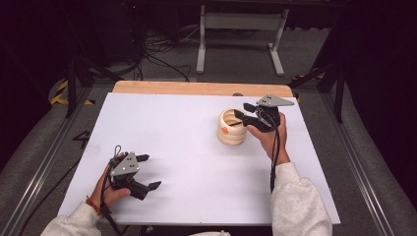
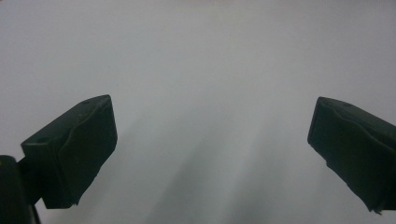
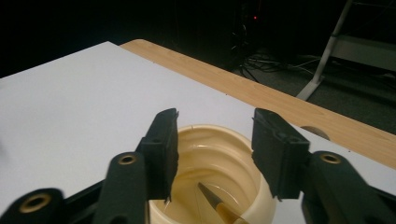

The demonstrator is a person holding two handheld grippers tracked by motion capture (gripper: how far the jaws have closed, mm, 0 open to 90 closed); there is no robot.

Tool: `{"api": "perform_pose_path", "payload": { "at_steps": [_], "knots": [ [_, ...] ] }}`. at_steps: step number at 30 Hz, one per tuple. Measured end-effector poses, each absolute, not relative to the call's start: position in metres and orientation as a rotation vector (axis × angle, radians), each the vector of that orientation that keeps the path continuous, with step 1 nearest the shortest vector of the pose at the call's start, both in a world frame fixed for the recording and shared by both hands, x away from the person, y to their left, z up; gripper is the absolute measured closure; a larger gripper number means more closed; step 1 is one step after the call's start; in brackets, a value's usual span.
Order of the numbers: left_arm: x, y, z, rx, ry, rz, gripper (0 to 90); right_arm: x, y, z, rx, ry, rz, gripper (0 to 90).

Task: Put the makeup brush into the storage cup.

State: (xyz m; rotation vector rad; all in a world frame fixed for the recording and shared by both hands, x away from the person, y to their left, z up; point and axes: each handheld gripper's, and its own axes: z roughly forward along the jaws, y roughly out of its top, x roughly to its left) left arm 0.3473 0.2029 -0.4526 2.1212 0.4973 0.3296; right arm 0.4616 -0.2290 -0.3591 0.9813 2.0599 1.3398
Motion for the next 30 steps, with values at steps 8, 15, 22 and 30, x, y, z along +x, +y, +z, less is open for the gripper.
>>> {"api": "perform_pose_path", "payload": {
  "at_steps": [8,15,22,30],
  "knots": [
    [0.3473,0.2029,-0.4528,2.121,0.496,0.322,2.4,0.4611,-0.2316,-0.3589,1.0,2.043,1.322,26.1],
    [0.3469,0.2026,-0.4528,2.125,0.491,0.322,2.4,0.4621,-0.2315,-0.3597,1.024,2.025,1.266,10.8],
    [0.3465,0.2021,-0.4522,2.131,0.483,0.323,2.4,0.4629,-0.2307,-0.3604,1.028,2.028,1.219,5.7],
    [0.3462,0.2014,-0.4522,2.141,0.478,0.325,2.4,0.4621,-0.2342,-0.3596,1.031,2.025,1.234,5.3]
  ]
}}
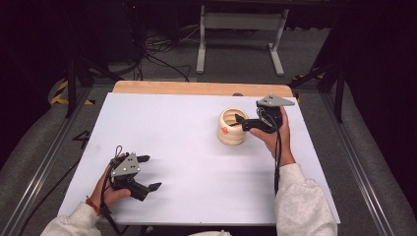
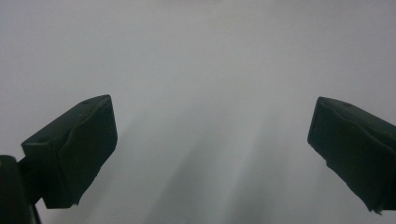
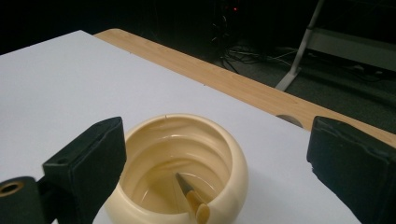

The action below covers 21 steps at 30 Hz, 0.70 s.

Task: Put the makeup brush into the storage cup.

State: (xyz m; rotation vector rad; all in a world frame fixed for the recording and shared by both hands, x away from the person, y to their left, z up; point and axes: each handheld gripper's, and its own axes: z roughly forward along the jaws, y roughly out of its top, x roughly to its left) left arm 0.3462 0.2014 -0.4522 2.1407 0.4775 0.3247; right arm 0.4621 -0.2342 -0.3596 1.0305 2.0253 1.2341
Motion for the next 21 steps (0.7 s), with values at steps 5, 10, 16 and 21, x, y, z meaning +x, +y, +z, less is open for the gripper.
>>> {"api": "perform_pose_path", "payload": {
  "at_steps": [5,10,16,21],
  "knots": [
    [0.346,0.201,-0.452,2.137,0.482,0.322,2.4,0.461,-0.236,-0.359,1.032,2.025,1.22,5.6],
    [0.346,0.202,-0.452,2.137,0.481,0.324,2.4,0.459,-0.237,-0.357,1.025,2.018,1.212,5.9],
    [0.346,0.202,-0.452,2.139,0.482,0.325,2.4,0.457,-0.239,-0.355,1.005,2.017,1.177,6.2],
    [0.346,0.202,-0.452,2.141,0.483,0.328,2.4,0.452,-0.241,-0.351,0.986,2.011,1.163,6.6]
  ]
}}
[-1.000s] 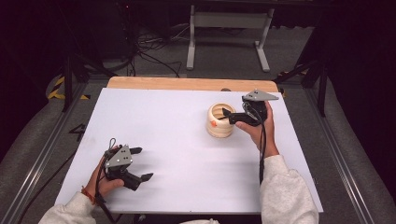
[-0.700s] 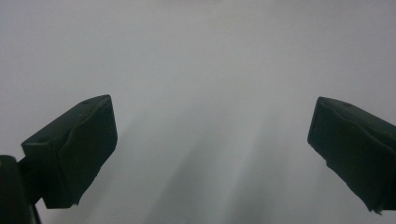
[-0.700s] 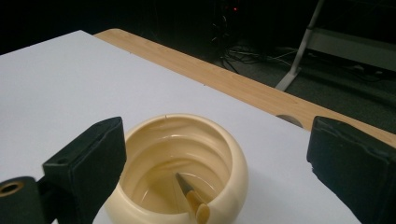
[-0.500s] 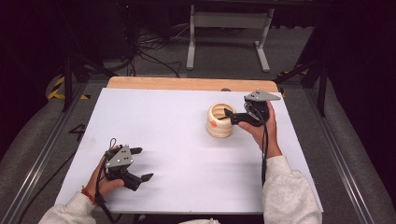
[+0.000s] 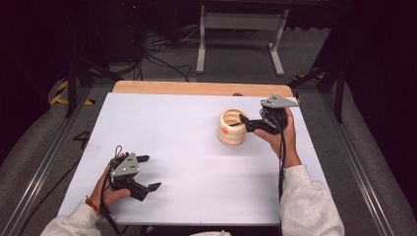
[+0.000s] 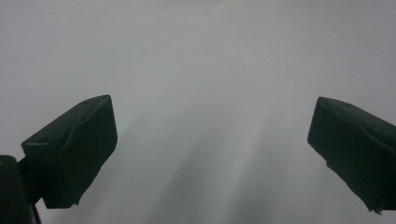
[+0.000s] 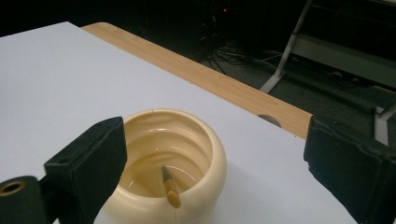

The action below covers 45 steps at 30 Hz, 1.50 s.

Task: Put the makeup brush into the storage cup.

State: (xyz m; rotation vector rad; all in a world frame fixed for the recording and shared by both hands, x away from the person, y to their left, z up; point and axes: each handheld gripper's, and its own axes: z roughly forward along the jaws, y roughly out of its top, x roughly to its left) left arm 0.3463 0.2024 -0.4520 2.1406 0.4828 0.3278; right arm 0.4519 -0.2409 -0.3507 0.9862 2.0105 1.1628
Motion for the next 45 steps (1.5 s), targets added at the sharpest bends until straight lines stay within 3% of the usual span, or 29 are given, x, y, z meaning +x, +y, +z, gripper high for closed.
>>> {"api": "perform_pose_path", "payload": {
  "at_steps": [45],
  "knots": [
    [0.346,0.202,-0.451,2.144,0.475,0.338,2.3,0.407,-0.259,-0.343,0.893,2.038,1.131,7.7]
  ]
}}
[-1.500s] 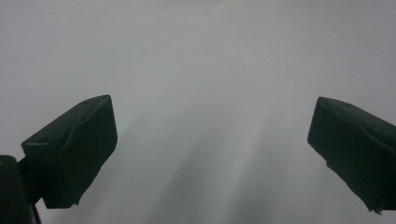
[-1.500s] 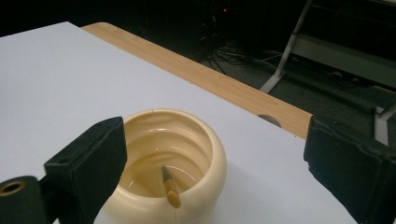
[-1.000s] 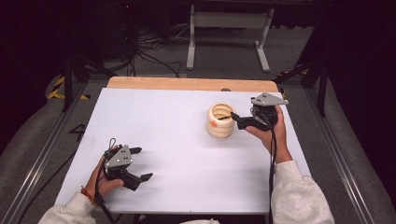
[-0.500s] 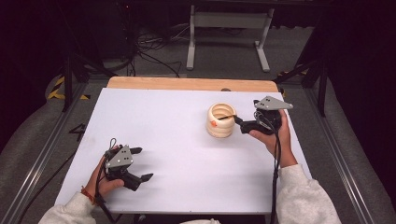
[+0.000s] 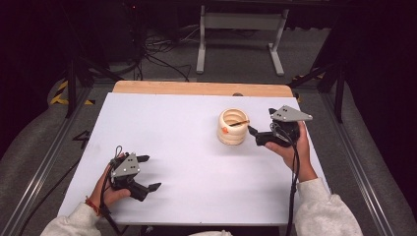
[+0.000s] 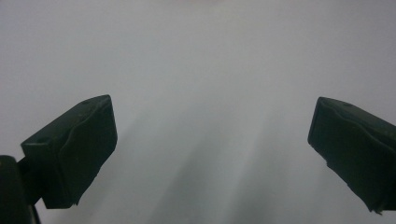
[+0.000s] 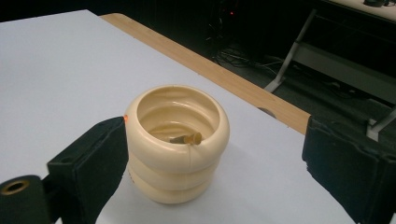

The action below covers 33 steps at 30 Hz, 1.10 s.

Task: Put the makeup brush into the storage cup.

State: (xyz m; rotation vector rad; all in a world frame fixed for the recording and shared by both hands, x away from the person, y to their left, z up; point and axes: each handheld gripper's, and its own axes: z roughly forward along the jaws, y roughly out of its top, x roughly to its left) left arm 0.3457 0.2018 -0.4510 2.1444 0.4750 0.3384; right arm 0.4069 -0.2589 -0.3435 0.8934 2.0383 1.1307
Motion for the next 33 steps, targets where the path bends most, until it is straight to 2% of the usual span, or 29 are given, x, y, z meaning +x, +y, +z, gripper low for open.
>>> {"api": "perform_pose_path", "payload": {
  "at_steps": [33],
  "knots": [
    [0.346,0.2,-0.452,2.148,0.479,0.325,2.3,0.366,-0.273,-0.353,0.816,2.018,1.147,8.3]
  ]
}}
